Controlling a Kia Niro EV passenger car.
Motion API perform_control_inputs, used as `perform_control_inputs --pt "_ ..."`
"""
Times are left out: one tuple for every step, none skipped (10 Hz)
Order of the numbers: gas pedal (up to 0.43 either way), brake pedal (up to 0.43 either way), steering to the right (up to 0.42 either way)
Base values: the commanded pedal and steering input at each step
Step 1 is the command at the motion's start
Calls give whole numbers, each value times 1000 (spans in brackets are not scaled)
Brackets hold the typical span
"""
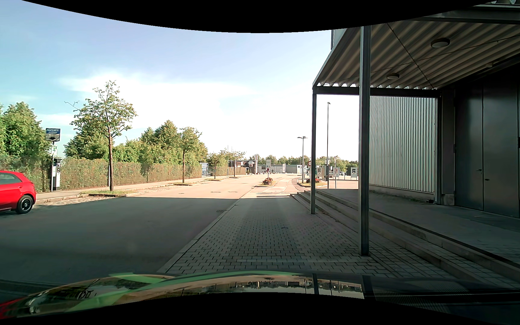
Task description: Follow the waypoints while adhering to traffic rules and regulations
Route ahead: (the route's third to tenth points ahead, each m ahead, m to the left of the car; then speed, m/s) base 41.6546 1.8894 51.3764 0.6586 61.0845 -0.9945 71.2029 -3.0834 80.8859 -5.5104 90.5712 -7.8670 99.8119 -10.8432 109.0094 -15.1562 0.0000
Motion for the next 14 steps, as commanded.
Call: perform_control_inputs --pt "0 226 -67" --pt "0 226 -67" --pt "0 226 -67" --pt "0 226 -67" --pt "0 226 -67" --pt "0 226 -67" --pt "0 226 -67" --pt "0 226 -68" --pt "0 226 -68" --pt "0 226 -68" --pt "0 226 -68" --pt "0 226 -68" --pt "0 226 -67" --pt "0 226 -67"
